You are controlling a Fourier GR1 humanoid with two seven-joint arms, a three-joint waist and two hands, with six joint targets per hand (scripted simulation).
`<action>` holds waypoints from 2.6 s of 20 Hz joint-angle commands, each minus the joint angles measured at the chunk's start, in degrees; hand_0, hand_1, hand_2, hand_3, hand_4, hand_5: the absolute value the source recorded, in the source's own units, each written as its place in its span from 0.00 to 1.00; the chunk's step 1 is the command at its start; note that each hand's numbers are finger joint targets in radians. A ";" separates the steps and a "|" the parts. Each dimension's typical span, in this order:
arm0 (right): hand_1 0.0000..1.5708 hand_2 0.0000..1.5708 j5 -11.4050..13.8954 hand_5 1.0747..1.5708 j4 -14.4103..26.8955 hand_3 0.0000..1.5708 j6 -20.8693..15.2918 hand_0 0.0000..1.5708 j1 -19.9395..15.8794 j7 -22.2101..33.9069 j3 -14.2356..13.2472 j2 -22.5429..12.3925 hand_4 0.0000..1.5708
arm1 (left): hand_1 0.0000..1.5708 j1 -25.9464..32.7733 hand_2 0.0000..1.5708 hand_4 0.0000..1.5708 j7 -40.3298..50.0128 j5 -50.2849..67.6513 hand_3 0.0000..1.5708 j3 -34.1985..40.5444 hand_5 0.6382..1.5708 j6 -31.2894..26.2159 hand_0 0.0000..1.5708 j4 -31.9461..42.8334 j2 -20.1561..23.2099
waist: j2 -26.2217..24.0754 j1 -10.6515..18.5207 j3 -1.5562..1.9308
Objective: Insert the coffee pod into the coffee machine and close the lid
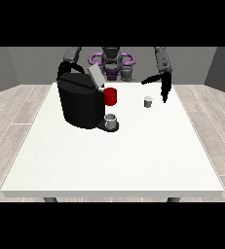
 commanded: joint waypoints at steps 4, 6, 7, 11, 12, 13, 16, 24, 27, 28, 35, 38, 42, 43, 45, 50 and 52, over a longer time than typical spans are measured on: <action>0.00 0.00 1.78 1.00 5.62 0.00 -2.93 0.00 -2.50 0.06 -0.02 0.56 0.27 | 0.00 -5.41 0.13 0.00 1.66 -5.54 0.00 -2.52 1.00 0.74 0.00 5.20 0.12 | 0.07 0.41 0.01; 0.00 0.00 0.94 1.00 3.43 0.00 -0.95 0.00 -1.05 2.13 -0.21 -1.26 0.27 | 0.00 -4.45 0.29 0.00 -1.72 -6.60 0.00 -1.59 1.00 0.62 0.00 9.63 1.06 | -1.11 -0.55 -0.01; 0.00 0.00 0.87 1.00 5.91 0.00 -1.93 0.00 -5.83 1.91 -2.44 -2.40 0.27 | 0.07 -4.21 0.32 0.00 -0.25 -8.74 0.00 -3.91 1.00 3.77 0.07 7.91 -1.56 | 0.50 1.11 0.00; 0.00 0.00 1.54 1.00 6.40 0.00 -1.85 0.00 -4.59 2.40 -1.50 -2.20 0.25 | 0.44 -5.22 0.50 0.00 -1.63 -10.19 0.27 -3.26 1.00 5.31 0.44 12.73 -2.33 | 0.08 0.35 0.00; 0.00 0.00 2.85 1.00 2.51 0.00 -1.86 0.00 -1.73 3.20 1.70 -0.76 0.27 | 0.51 -4.91 0.54 0.00 -2.04 -11.14 0.32 -2.34 1.00 6.23 0.51 15.50 -0.63 | -1.05 -1.46 -0.02; 0.00 0.00 0.13 1.00 6.57 0.00 -0.74 0.00 -2.70 0.14 -1.90 -1.83 0.25 | 0.48 -6.16 0.52 0.00 -0.63 -11.18 0.33 -2.92 1.00 3.01 0.48 14.22 0.80 | -0.87 -0.09 0.00; 0.00 0.00 0.65 1.00 4.89 0.00 -0.99 0.00 -4.51 0.73 -1.34 -1.91 0.28 | 0.40 -6.19 0.48 0.00 -5.83 -13.89 0.31 -3.53 1.00 3.78 0.40 17.14 3.48 | 1.35 -0.50 0.00; 0.00 0.00 1.11 1.00 6.67 0.00 -0.76 0.00 -3.81 1.99 -0.52 -1.68 0.31 | 0.43 -9.01 0.52 0.00 -4.72 -21.17 0.35 -6.40 1.00 10.49 0.43 20.47 0.69 | -0.39 -1.22 0.00; 0.00 0.00 0.73 1.00 3.73 0.00 -2.20 0.00 -2.03 1.79 0.57 0.67 0.33 | 0.46 -8.64 0.55 0.15 -9.27 -21.35 0.41 -4.36 1.00 14.84 0.46 23.39 0.84 | 0.11 -2.68 -0.02; 0.00 0.00 -0.32 1.00 2.77 0.00 -0.46 0.00 -4.79 5.00 -0.75 -1.91 0.33 | 0.44 -9.09 0.54 0.18 -10.89 -21.23 0.41 -3.55 1.00 16.60 0.44 24.93 0.18 | 1.28 -2.65 -0.03; 0.00 0.00 -1.52 1.00 5.70 0.00 -1.04 0.00 -8.29 1.89 -1.92 -0.96 0.34 | 0.63 -13.12 0.70 0.18 -11.06 -25.54 0.55 -4.51 1.00 19.56 0.63 26.77 1.60 | 4.27 -2.48 -0.02; 0.00 0.00 -0.03 1.00 6.15 0.00 -1.18 0.00 -3.38 1.13 0.34 0.21 0.27 | 0.62 -10.41 0.67 0.20 -9.44 -28.59 0.51 -7.04 1.00 19.13 0.62 27.52 0.64 | -0.13 -2.01 -0.01; 0.00 0.00 -1.09 1.00 5.91 0.00 -0.48 0.00 -5.76 2.61 -1.69 -2.25 0.27 | 0.78 -13.08 0.86 0.30 -13.53 -27.84 0.83 -5.23 1.00 16.55 0.78 28.68 3.30 | 0.99 -2.11 -0.02; 0.00 0.00 -2.29 1.00 8.64 0.00 -1.17 0.00 -7.48 1.67 -4.53 -3.08 0.28 | 0.81 -12.78 0.89 0.32 -15.47 -27.52 0.87 -4.98 1.00 17.44 0.81 27.66 3.22 | 2.23 -0.63 -0.01; 0.00 0.00 -1.62 1.00 8.07 0.00 -1.07 0.00 -4.28 2.23 -1.48 -0.40 0.28 | 0.91 -16.20 0.93 0.36 -11.71 -26.36 0.91 -5.27 1.00 12.27 0.91 26.38 2.04 | -1.32 -2.43 0.00; 0.00 0.00 -3.16 1.00 14.16 0.00 0.58 0.00 -6.26 1.20 -5.02 -4.06 0.31 | 0.88 -19.80 0.90 0.37 -10.03 -26.50 0.86 -7.17 1.00 8.29 0.88 21.34 -0.47 | -4.03 0.61 0.04; 0.00 0.00 -2.50 1.00 11.34 0.00 -0.25 0.00 -6.39 3.29 -2.21 -1.60 0.30 | 0.84 -19.51 0.88 0.37 -11.65 -26.99 0.86 -6.84 1.00 9.18 0.84 22.18 -0.39 | -3.51 -0.95 0.00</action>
